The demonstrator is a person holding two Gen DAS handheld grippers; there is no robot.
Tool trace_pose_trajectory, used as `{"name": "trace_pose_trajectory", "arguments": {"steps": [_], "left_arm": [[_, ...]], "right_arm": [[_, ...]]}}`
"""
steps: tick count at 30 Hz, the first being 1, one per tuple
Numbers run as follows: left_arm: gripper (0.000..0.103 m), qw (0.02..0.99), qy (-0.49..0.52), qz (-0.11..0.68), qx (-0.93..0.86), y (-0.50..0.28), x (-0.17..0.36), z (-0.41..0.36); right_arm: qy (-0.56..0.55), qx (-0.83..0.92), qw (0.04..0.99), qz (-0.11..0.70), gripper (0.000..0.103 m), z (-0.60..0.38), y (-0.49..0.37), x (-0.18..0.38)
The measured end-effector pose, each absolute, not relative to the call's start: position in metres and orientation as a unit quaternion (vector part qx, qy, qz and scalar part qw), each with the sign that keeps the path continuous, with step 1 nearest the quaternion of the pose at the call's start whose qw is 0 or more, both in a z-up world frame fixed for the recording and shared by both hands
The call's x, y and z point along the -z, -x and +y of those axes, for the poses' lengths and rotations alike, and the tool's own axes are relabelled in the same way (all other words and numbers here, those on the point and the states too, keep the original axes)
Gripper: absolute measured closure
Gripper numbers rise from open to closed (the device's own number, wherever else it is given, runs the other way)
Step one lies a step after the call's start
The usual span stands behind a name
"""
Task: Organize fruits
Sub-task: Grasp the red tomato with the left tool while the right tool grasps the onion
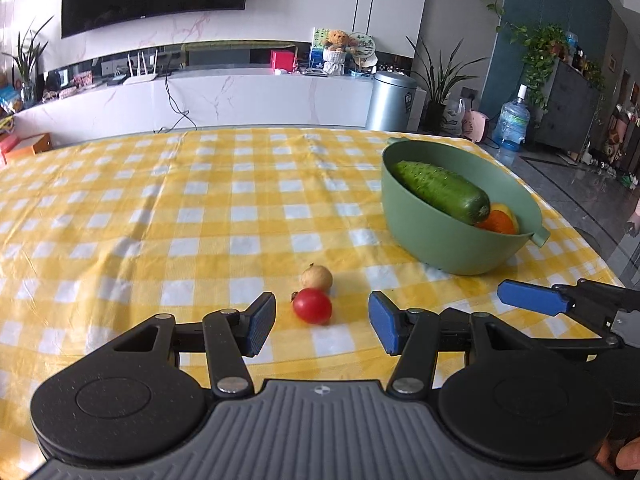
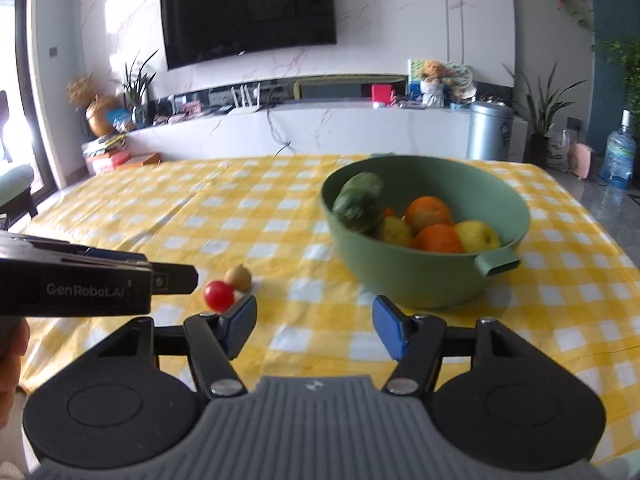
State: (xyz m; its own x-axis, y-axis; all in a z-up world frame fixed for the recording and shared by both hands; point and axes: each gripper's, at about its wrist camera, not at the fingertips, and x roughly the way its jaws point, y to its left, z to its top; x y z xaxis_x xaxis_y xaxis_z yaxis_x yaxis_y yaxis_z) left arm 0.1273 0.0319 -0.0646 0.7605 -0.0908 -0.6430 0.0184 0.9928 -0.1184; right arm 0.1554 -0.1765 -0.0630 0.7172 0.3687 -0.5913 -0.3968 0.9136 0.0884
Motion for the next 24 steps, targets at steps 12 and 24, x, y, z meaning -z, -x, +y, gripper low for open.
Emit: {"name": "trace_pose_trajectory", "arguments": {"steps": [12,24], "left_arm": [[0.043,0.926,0.111,0.358,0.038,-0.133,0.096,0.057],[0.048,0.918,0.12,0.377,0.03,-0.165,0.115,0.046]], "right_arm": [[-0.002,-0.185,0.918,0.35,0.06,-0.161,-0.176,0.08],[-0.015,-0.174,0.914,0.366,0.062,-0.158,-0.189,0.092]]}}
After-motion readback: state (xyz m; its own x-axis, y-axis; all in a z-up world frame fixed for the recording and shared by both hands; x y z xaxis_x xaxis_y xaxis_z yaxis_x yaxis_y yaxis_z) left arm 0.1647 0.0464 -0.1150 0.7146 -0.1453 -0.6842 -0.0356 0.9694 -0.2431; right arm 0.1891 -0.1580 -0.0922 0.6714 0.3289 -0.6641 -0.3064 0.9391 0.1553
